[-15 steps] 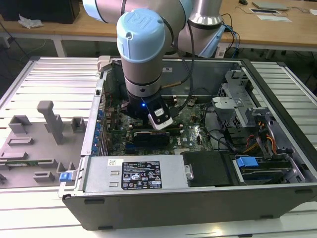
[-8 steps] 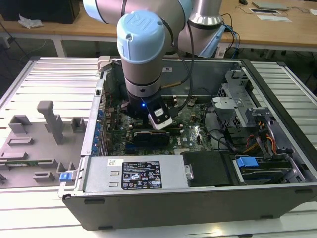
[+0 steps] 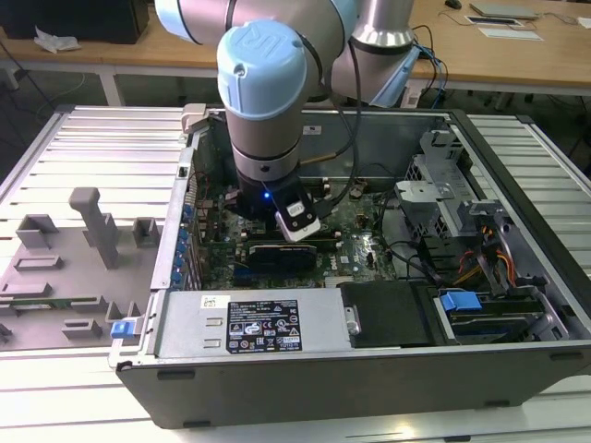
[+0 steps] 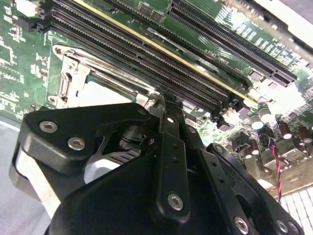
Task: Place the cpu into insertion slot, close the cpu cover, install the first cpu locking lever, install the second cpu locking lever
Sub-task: 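Install the second cpu locking lever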
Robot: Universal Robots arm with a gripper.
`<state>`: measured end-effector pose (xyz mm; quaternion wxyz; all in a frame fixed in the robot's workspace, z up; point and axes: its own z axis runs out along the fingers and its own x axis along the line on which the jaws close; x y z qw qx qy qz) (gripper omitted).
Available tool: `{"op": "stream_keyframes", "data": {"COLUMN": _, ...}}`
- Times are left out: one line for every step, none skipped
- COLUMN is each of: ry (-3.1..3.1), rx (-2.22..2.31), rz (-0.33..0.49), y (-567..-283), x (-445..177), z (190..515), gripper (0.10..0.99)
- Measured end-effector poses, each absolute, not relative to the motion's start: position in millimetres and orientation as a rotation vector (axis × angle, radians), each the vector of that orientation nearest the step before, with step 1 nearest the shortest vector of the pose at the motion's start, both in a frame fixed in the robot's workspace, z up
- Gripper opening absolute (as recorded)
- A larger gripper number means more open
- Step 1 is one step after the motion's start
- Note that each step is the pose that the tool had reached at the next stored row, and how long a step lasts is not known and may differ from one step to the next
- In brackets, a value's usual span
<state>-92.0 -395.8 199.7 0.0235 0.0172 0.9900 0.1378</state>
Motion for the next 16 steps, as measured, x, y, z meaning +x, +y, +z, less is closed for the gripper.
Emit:
{"op": "stream_keyframes", "data": {"ry": 3.065, "rx": 0.053, "rz": 0.426, "y": -395.9, "x": -92.1, "z": 204.2, "gripper": 0.106}}
{"op": "stream_keyframes", "data": {"ry": 3.065, "rx": 0.053, "rz": 0.426, "y": -395.9, "x": -92.1, "z": 207.9, "gripper": 0.106}}
{"op": "stream_keyframes", "data": {"ry": 3.065, "rx": 0.054, "rz": 0.426, "y": -395.9, "x": -92.1, "z": 211.8, "gripper": 0.106}}
{"op": "stream_keyframes", "data": {"ry": 3.065, "rx": 0.055, "rz": 0.425, "y": -395.9, "x": -92.0, "z": 219.5, "gripper": 0.106}}
{"op": "stream_keyframes", "data": {"ry": 3.064, "rx": 0.055, "rz": 0.425, "y": -395.8, "x": -92.0, "z": 221.4, "gripper": 0.106}}
{"op": "stream_keyframes", "data": {"ry": 3.064, "rx": 0.057, "rz": 0.425, "y": -395.6, "x": -92.0, "z": 223.4, "gripper": 0.106}}
{"op": "stream_keyframes", "data": {"ry": 3.064, "rx": 0.059, "rz": 0.424, "y": -395.5, "x": -92.0, "z": 226.1, "gripper": 0.106}}
{"op": "stream_keyframes", "data": {"ry": 3.064, "rx": 0.061, "rz": 0.419, "y": -395.4, "x": -91.7, "z": 228.2, "gripper": 0.106}}
{"op": "stream_keyframes", "data": {"ry": 3.066, "rx": 0.063, "rz": 0.398, "y": -395.4, "x": -90.9, "z": 228.4, "gripper": 0.106}}
{"op": "stream_keyframes", "data": {"ry": 3.070, "rx": 0.066, "rz": 0.365, "y": -395.2, "x": -89.4, "z": 228.6, "gripper": 0.106}}
{"op": "stream_keyframes", "data": {"ry": 3.070, "rx": 0.068, "rz": 0.359, "y": -395.2, "x": -86.8, "z": 228.5, "gripper": 0.106}}
{"op": "stream_keyframes", "data": {"ry": 3.071, "rx": 0.069, "rz": 0.359, "y": -395.2, "x": -80.6, "z": 228.5, "gripper": 0.106}}
{"op": "stream_keyframes", "data": {"ry": 3.071, "rx": 0.070, "rz": 0.359, "y": -395.2, "x": -71.3, "z": 228.5, "gripper": 0.106}}
{"op": "stream_keyframes", "data": {"ry": 3.072, "rx": 0.070, "rz": 0.359, "y": -395.2, "x": -68.4, "z": 228.5, "gripper": 0.106}}
{"op": "stream_keyframes", "data": {"ry": 3.072, "rx": 0.070, "rz": 0.359, "y": -395.2, "x": -64.2, "z": 228.5, "gripper": 0.106}}
{"op": "stream_keyframes", "data": {"ry": 3.073, "rx": 0.070, "rz": 0.359, "y": -395.2, "x": -60.3, "z": 228.5, "gripper": 0.106}}
